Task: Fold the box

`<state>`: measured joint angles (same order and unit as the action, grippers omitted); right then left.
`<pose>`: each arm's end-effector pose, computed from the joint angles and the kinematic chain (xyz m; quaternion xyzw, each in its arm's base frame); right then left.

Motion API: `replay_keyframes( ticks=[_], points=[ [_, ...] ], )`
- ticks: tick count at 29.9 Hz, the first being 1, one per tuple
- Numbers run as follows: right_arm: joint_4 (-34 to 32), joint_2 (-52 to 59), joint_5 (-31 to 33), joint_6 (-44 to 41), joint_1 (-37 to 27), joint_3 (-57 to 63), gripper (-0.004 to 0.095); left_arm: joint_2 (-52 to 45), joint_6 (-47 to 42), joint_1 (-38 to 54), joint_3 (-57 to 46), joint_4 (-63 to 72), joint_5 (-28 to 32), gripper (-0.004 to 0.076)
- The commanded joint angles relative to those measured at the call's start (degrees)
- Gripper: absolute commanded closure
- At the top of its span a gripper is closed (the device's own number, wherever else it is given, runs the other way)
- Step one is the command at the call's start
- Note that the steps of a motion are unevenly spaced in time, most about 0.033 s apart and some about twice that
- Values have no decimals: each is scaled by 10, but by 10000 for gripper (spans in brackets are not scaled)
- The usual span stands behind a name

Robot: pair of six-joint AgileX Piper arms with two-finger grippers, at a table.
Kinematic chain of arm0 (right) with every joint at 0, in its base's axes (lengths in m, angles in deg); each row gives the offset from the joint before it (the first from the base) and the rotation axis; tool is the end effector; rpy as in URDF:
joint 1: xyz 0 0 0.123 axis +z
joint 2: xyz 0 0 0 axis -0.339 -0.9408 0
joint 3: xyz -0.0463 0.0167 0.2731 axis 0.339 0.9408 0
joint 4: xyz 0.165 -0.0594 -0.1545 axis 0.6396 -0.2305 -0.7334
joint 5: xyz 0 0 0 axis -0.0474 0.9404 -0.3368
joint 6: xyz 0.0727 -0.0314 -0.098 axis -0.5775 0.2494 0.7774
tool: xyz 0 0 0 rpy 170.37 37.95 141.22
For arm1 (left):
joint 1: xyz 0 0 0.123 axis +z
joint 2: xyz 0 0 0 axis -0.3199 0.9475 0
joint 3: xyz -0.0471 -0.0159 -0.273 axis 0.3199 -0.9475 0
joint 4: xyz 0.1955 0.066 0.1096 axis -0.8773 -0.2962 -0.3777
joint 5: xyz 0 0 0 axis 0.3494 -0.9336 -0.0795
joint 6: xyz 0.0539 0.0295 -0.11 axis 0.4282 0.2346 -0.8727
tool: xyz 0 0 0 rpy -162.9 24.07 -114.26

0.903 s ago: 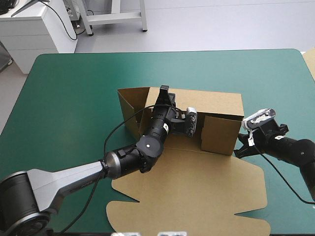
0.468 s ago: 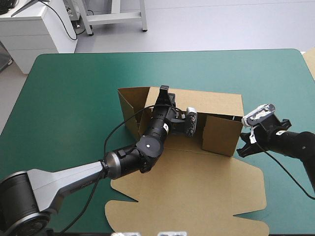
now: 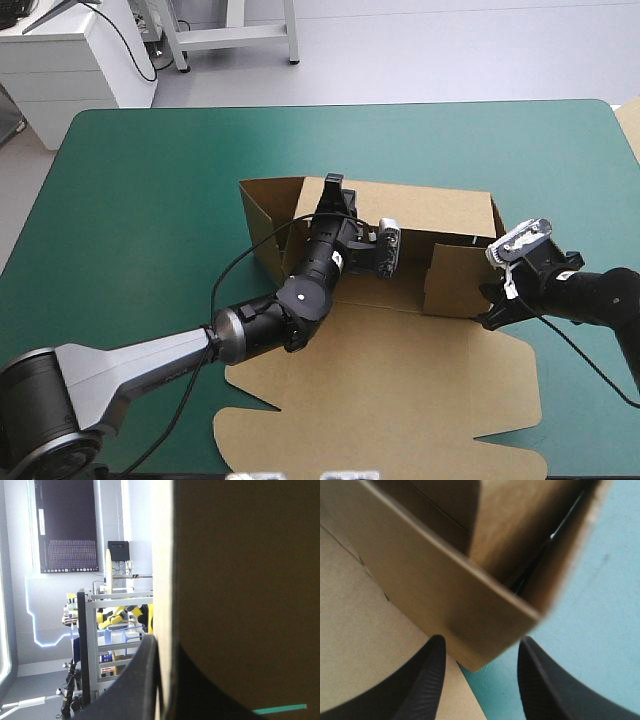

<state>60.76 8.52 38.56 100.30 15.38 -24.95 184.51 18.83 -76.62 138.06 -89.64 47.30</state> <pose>0.2171 0.0278 0.2602 -0.2784 0.8906 0.0615 0.3543 0.2685 -0.2895 0.2807 0.6351 0.4913 0.3170 0.5048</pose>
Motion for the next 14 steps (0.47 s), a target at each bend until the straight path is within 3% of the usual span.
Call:
replay_keyframes(
  ticks=[1,6,14],
  points=[
    [24,9,-17,1,-1,-20,475,-19,-9,-5,7,8,-2,731],
    [31,8,-55,1,-1,-20,470,-19,-7,-5,7,8,-2,731],
    [143,-42,-73,58,-1,-19,459,-19,-52,-5,7,10,-9,731]
  ],
)
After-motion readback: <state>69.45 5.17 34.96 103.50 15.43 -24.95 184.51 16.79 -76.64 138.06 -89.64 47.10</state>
